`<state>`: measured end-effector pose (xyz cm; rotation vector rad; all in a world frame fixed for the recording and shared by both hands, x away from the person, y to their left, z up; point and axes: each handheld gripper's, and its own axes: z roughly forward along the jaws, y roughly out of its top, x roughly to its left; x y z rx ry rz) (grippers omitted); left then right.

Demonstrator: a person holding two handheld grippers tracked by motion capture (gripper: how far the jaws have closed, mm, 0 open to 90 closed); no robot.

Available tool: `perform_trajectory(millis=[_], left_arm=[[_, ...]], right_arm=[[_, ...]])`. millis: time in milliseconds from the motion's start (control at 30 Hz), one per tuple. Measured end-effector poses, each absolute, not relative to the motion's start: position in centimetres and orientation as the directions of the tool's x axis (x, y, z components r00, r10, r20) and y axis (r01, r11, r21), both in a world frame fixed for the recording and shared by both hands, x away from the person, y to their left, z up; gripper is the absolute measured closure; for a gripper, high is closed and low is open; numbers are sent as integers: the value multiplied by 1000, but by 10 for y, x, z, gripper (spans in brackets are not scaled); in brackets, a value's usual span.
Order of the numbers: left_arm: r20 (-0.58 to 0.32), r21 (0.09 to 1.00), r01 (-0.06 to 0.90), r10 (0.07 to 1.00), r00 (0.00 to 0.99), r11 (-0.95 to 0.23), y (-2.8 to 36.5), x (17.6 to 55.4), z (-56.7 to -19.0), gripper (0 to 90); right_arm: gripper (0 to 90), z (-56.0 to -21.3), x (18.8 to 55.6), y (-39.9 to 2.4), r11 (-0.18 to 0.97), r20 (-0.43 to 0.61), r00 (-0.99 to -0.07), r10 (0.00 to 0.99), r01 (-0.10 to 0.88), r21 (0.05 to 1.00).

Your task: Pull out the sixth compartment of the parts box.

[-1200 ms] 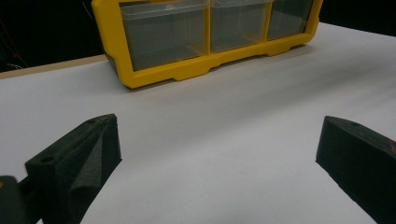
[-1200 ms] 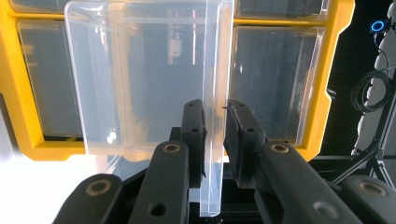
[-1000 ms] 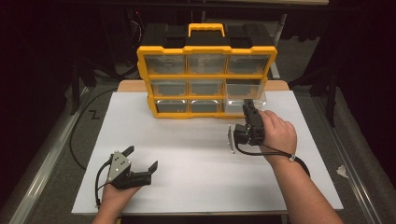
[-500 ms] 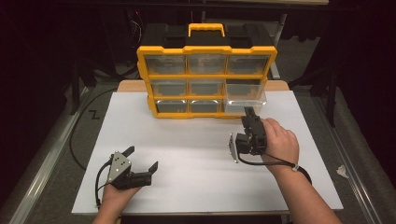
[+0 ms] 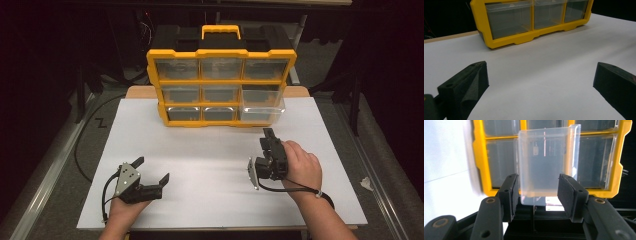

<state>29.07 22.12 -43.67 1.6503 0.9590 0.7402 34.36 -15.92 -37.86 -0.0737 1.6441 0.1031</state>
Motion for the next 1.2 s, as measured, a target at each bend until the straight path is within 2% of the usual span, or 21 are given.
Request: perform_trajectory(millis=[367,667,867,1100,1200], left_arm=[[11,963,230,871,492,-143,220,291,-437,8],[15,962,231,868,496,-148,220,291,-437,8],[13,961,233,869,495,-147,219,292,-438,8],[18,959,237,868,495,-154,218,291,-438,8],[20,958,239,868,497,-158,218,291,-438,8]], right_arm=[[532,-419,322,-179,995,-992,-129,13,-101,26],[532,-438,318,-197,997,-987,-159,9,-75,21],[523,-438,319,-201,996,-986,-165,21,-79,35],[433,-441,320,-197,996,-974,-225,7,-81,25],[381,-441,320,-198,996,-974,-226,34,-76,52]])
